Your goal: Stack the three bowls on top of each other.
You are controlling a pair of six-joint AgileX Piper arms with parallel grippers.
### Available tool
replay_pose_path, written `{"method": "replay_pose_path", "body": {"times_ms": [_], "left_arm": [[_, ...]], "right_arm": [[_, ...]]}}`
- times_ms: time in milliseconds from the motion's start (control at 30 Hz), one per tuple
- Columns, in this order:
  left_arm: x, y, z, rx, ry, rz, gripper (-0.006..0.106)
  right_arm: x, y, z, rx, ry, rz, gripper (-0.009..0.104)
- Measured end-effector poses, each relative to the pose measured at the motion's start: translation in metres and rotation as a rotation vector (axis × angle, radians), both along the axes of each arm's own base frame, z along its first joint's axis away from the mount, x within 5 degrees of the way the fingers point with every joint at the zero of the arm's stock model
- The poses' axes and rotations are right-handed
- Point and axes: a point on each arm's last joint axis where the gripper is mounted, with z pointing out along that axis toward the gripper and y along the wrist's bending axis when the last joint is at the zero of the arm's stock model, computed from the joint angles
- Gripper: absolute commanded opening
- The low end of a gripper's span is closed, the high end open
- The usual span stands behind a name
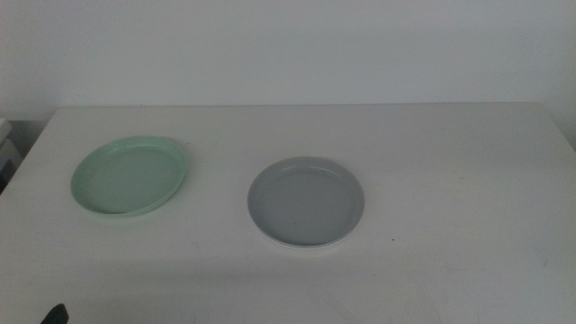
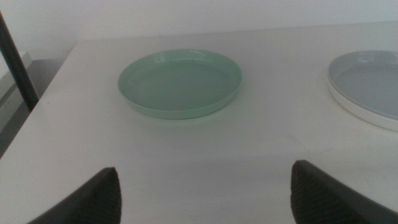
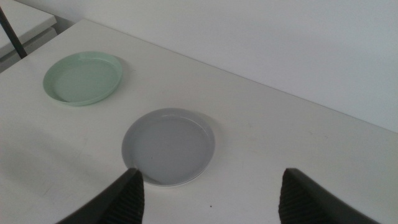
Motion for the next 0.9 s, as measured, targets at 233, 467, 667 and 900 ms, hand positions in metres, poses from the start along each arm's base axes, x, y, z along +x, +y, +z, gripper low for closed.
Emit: {"method": "replay_pose_path", "body": {"times_ms": [233,467,667,900], "left_arm": [[0.008,0.001,0.023,-0.03,0.055,0.029,0.105],[0.056,0.003,0.114,-0.041,0.116,0.034,0.105],[0.11,0.002,0.181,-0.055,0.165,0.011,0.105],[0.174,0.001,0.234,-0.064,0.288,-0.033,0.105]], "right_arm": [[0.0,0.0,0.0,-0.001,0.0,0.0,0.055],[0.0,0.0,0.0,-0.002,0.0,0.002,0.055],[0.0,0.0,0.0,-0.003,-0.001,0.002,0.055],[0.0,0.0,0.0,-0.003,-0.001,0.002,0.055]]}}
